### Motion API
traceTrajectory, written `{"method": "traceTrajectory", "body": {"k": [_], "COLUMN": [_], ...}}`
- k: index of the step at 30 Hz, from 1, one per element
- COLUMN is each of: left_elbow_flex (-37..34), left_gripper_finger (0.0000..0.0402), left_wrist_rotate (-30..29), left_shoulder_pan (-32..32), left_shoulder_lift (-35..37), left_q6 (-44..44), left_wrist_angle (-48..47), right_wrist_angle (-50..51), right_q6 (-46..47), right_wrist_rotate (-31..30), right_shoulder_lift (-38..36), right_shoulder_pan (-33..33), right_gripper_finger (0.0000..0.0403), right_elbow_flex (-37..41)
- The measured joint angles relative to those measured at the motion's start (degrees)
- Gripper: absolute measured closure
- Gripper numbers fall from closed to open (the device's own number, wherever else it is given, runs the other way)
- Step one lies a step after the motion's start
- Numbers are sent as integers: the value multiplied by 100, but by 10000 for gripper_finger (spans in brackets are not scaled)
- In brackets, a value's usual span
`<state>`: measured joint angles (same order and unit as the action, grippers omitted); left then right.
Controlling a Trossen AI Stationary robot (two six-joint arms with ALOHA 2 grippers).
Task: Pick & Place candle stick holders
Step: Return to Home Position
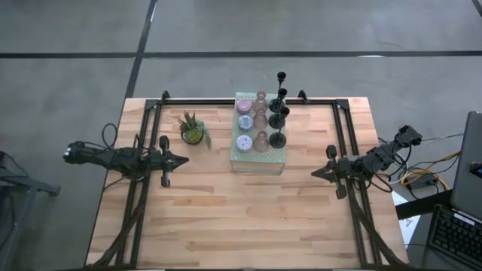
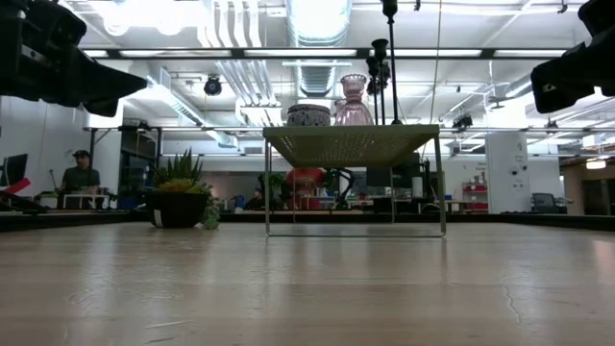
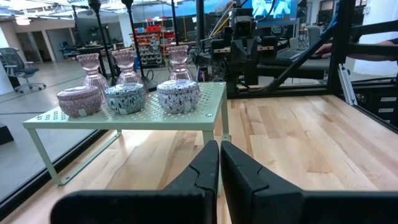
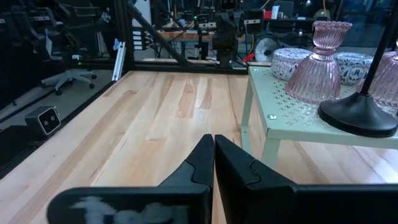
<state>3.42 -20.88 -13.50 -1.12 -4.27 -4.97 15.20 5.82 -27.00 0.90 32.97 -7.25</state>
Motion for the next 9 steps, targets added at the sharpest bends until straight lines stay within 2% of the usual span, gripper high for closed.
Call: {"method": "traceTrajectory", "body": {"k": [9], "left_elbow_flex": [0], "left_gripper_finger": [381], "left_wrist_rotate": [-1], "left_shoulder_pan": [0], "left_shoulder_lift": [-1], "left_q6": [-1], "left_wrist_angle": [0], "right_wrist_angle": [0], "right_q6": [-5], "right_wrist_rotate": [-1], "right_shoulder_lift": [0], "right_shoulder_pan": [2], "right_gripper_finger": [394], "right_elbow_flex": [0]}}
